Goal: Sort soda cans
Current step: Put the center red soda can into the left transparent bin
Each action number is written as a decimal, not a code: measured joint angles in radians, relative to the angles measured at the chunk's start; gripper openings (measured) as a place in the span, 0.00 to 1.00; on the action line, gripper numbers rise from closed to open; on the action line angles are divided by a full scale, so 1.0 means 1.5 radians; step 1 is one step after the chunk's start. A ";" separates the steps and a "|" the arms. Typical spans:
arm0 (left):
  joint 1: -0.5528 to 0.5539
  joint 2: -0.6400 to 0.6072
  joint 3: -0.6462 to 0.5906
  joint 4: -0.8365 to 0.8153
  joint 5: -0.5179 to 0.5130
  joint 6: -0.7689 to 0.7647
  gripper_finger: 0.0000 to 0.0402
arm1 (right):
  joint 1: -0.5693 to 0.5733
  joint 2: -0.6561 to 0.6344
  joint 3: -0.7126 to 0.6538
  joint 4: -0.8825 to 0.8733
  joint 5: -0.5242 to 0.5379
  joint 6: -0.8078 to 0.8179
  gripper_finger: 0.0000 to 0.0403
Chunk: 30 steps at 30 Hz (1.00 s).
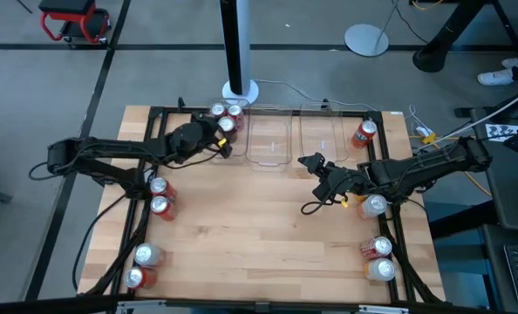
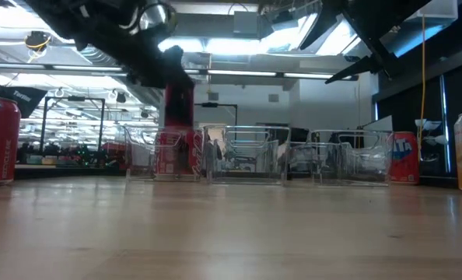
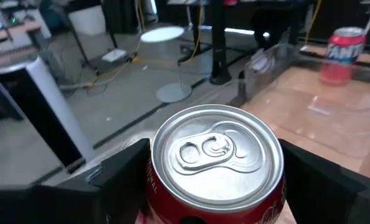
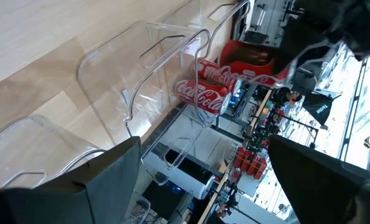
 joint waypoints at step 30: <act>0.094 0.024 -0.150 0.125 -0.030 -0.094 0.75 | 0.000 0.000 0.000 0.010 -0.023 -0.010 0.87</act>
